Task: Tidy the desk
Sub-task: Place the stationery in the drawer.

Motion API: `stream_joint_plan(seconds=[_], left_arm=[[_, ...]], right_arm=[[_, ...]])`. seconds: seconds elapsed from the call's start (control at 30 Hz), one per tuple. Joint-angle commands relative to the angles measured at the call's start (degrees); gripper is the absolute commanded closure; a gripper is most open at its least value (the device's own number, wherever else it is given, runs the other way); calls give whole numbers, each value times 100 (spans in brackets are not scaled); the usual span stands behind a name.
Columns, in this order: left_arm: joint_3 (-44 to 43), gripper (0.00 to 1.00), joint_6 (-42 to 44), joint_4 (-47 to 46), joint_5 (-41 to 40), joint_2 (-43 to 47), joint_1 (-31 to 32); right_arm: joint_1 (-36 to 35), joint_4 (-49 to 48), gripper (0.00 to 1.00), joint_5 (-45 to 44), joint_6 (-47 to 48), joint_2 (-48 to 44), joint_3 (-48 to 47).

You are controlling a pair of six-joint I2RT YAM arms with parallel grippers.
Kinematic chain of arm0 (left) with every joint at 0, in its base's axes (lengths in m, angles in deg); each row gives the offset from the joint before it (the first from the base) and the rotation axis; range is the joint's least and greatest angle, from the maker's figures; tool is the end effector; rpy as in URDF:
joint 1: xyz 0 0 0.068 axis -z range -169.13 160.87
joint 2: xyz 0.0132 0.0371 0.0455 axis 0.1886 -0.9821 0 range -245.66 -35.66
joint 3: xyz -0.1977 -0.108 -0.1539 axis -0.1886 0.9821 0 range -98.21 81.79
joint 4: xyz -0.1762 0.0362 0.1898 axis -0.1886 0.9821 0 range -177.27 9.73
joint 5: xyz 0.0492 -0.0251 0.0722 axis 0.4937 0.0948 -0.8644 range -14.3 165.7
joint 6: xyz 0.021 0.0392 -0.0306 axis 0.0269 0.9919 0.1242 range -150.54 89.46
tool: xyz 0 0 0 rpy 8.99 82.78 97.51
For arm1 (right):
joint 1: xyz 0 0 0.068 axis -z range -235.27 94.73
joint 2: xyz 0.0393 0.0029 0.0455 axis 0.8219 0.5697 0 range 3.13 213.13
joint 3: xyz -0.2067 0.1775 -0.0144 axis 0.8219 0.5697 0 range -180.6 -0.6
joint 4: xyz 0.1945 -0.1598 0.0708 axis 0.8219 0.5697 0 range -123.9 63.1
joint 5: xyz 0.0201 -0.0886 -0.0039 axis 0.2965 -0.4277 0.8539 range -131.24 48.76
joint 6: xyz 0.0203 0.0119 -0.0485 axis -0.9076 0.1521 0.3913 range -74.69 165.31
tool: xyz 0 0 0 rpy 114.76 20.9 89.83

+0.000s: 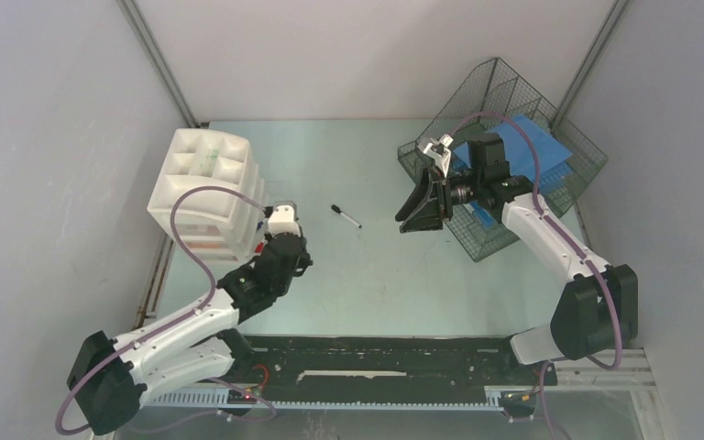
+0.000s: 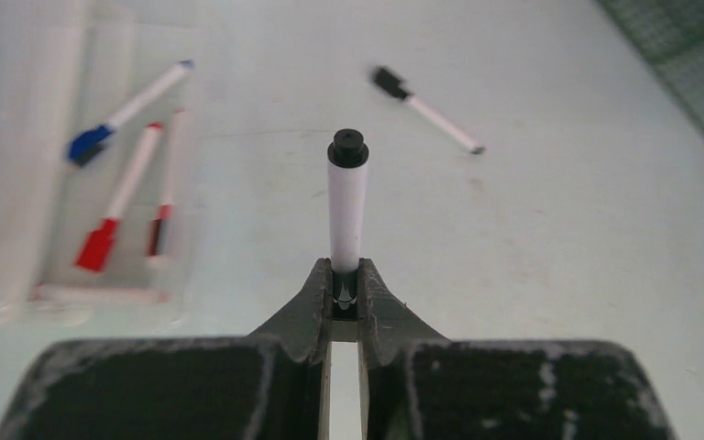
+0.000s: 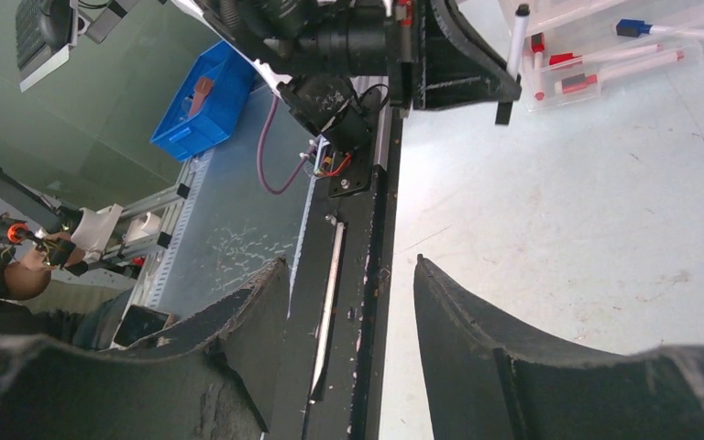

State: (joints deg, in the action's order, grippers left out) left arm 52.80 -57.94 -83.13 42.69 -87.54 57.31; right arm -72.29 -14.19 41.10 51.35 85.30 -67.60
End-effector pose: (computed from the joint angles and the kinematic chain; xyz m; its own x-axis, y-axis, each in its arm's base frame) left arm 0.1509 -0.1305 0.2339 -0.4038 -0.1354 -0.9048 0.0984 0.9768 -0.1902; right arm 0.2774 0.1218 0.3239 -0.4576 -0.1547 -0.8756 -0.8696 -0.1277 0.4770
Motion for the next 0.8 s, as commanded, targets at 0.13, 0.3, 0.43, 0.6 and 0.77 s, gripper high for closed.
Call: stream_joint_plan(seconds=[0.13,0.3,0.43,0.6,0.77], left_arm=[[-582,98,365,1236,-917,-12,-652],[-1032,97,622,1602,-1244,-628,-1052],[-1399,97,822,1708,-1537,-1213,-1298],[-1769,97,1011,1682,-1681,-1947,-1495],[-2028,93,1153,1605,-1919,-2550,-1713]], right_arm=[[-12,77,40,-51,198,-48,-26],[-13,125,40,-71,268,-63,-31],[-17,156,40,-85,300,-60,-28],[-12,189,40,-101,348,-52,-26],[-12,226,40,-113,381,-8,-23]])
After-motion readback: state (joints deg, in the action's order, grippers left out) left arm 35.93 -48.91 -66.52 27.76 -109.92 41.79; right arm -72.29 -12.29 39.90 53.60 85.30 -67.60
